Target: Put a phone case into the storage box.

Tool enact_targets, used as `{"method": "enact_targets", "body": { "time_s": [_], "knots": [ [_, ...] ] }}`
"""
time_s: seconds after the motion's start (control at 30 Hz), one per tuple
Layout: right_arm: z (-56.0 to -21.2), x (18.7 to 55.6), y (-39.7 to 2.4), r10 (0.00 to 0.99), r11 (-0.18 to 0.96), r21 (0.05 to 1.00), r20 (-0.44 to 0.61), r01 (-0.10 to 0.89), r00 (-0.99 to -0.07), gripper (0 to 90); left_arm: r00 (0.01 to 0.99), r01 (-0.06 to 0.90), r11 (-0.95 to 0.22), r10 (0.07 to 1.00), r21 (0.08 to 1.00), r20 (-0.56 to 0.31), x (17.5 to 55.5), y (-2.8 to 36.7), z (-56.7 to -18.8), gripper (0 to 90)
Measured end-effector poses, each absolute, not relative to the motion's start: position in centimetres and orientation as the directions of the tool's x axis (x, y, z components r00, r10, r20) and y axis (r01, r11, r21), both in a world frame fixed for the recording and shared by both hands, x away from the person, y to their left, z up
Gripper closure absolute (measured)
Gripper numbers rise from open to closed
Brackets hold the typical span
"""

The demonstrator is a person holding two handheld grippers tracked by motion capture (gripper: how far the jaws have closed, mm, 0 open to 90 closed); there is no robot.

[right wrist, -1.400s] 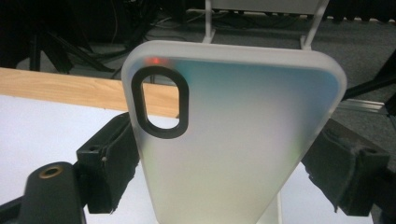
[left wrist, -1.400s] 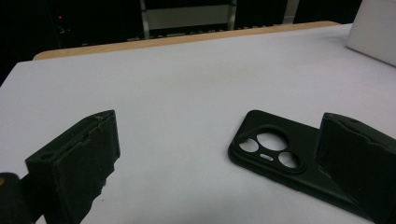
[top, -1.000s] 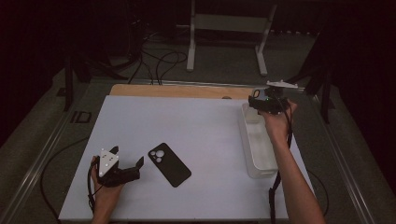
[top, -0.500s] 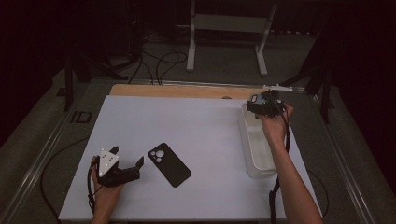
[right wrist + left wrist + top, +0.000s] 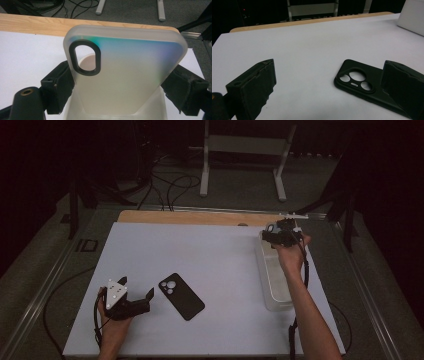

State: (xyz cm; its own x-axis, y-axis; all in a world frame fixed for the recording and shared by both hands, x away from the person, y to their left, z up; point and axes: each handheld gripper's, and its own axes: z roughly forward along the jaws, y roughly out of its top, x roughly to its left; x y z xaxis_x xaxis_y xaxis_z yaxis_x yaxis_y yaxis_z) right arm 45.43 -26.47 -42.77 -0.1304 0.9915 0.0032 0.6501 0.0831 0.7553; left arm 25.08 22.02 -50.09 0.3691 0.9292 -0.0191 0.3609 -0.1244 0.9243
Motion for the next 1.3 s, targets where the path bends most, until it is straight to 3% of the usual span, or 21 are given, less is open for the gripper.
{"method": "enact_targets", "body": {
  "time_s": [0.6,1.3],
  "knots": [
    [-44.2,46.9,-26.3,0.994,0.087,0.712,-0.019,0.697,-0.105,15.0,0.371,0.361,-0.128,0.929,0.924,-0.016,25.0,22.0,-50.1,0.8],
    [-42.6,45.8,-26.8,0.990,0.061,0.770,0.033,0.636,-0.135,10.7,0.371,0.362,-0.127,0.929,0.923,-0.018,25.1,22.0,-50.1,0.8]
  ]
}}
